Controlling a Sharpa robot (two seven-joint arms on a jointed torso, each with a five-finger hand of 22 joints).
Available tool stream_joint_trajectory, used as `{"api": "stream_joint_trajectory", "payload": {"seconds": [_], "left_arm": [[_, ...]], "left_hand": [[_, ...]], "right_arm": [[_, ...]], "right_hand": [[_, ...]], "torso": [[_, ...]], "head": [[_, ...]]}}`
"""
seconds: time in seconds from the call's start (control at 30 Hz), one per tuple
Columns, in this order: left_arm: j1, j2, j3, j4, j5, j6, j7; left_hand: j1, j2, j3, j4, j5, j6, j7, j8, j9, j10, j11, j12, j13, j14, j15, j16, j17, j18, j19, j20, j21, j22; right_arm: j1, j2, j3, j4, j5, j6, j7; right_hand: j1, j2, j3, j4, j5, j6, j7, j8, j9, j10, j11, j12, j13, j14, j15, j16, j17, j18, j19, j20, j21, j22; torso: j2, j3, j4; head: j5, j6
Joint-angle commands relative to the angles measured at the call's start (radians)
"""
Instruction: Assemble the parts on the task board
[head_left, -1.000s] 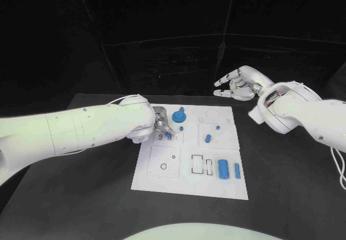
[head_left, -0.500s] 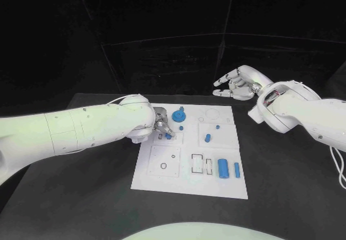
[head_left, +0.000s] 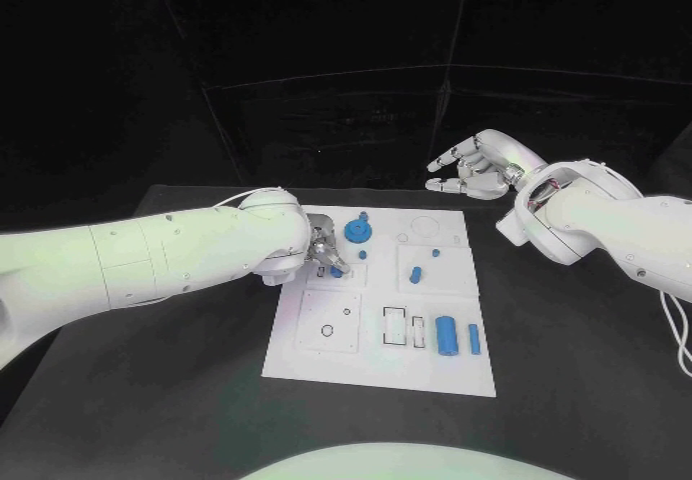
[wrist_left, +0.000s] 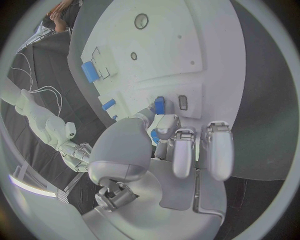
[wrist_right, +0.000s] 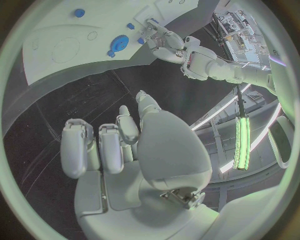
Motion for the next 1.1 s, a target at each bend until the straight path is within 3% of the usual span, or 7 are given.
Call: {"api": "stream_joint_trajectory", "payload": {"seconds": [0.03,0.2,0.3,0.73,1.1], "left_arm": [[-0.005,-0.001,-0.004,0.001,-0.003,0.038,-0.012],[-0.005,0.002,-0.004,-0.003,-0.003,0.039,-0.012],[-0.004,0.006,-0.004,-0.009,-0.003,0.04,-0.011],[-0.004,0.022,-0.004,-0.042,-0.003,0.05,-0.013],[-0.004,0.027,-0.004,-0.049,-0.003,0.052,-0.014]], "left_hand": [[0.004,0.003,0.101,-0.095,0.003,-0.001,-0.008,0.006,0.0,0.003,-0.003,-0.001,0.001,0.107,-0.006,0.003,0.263,-0.015,0.051,-0.006,0.005,0.129],[0.004,0.002,0.102,-0.096,0.003,-0.001,-0.008,0.006,0.001,0.003,-0.003,0.0,0.001,0.107,-0.006,0.003,0.263,-0.015,0.051,-0.006,0.006,0.13],[-0.015,-0.011,0.097,-0.088,0.003,0.005,-0.007,0.01,0.004,0.006,-0.002,0.002,0.004,0.107,-0.006,0.003,0.263,-0.015,0.051,-0.006,0.005,0.13],[-0.114,-0.046,0.024,-0.025,0.003,0.03,-0.012,0.029,0.02,0.016,-0.005,0.014,0.015,0.107,-0.008,0.003,0.263,-0.015,0.052,-0.008,0.006,0.132],[-0.151,-0.051,-0.034,0.006,0.003,0.037,-0.017,0.045,0.035,0.024,-0.009,0.027,0.027,0.107,-0.011,0.003,0.263,-0.016,0.054,-0.011,0.008,0.137]], "right_arm": [[0.002,0.001,0.001,0.0,0.002,0.007,0.01],[0.002,0.002,0.001,-0.001,0.002,0.008,0.011],[0.002,0.003,0.001,-0.001,0.002,0.008,0.011],[0.002,0.003,0.001,0.001,0.002,0.006,0.011],[0.002,0.003,0.001,0.001,0.002,0.007,0.011]], "right_hand": [[0.001,-0.006,-0.005,0.001,-0.002,-0.001,-0.004,0.004,0.001,-0.007,-0.001,-0.005,-0.002,0.062,0.0,-0.004,0.085,0.012,-0.009,0.001,-0.006,-0.001],[0.001,-0.006,-0.005,0.001,-0.002,-0.001,-0.004,0.004,0.001,-0.007,-0.001,-0.005,-0.002,0.062,0.0,-0.004,0.085,0.012,-0.009,0.001,-0.006,-0.001],[0.001,-0.006,-0.005,0.001,-0.002,-0.001,-0.004,0.004,0.001,-0.007,-0.001,-0.005,-0.002,0.062,0.0,-0.004,0.085,0.012,-0.009,0.001,-0.006,-0.001],[0.002,-0.004,-0.006,0.002,-0.002,-0.001,-0.004,0.004,0.001,-0.01,-0.001,-0.009,-0.005,0.061,0.0,-0.006,0.082,0.013,-0.014,0.001,-0.01,-0.009],[0.0,-0.005,-0.007,0.004,-0.003,-0.001,-0.004,0.004,0.001,-0.011,0.0,-0.011,-0.006,0.061,0.0,-0.007,0.081,0.014,-0.015,0.001,-0.012,-0.013]], "torso": [[0.0,0.0,0.0002],[0.001,0.0002,-0.0004],[0.001,0.0002,-0.0005],[0.0,0.0009,-0.0018],[0.0,0.0003,0.0004]], "head": [[0.0,-0.001],[0.0,-0.001],[0.0,-0.001],[-0.002,-0.003],[-0.004,-0.005]]}}
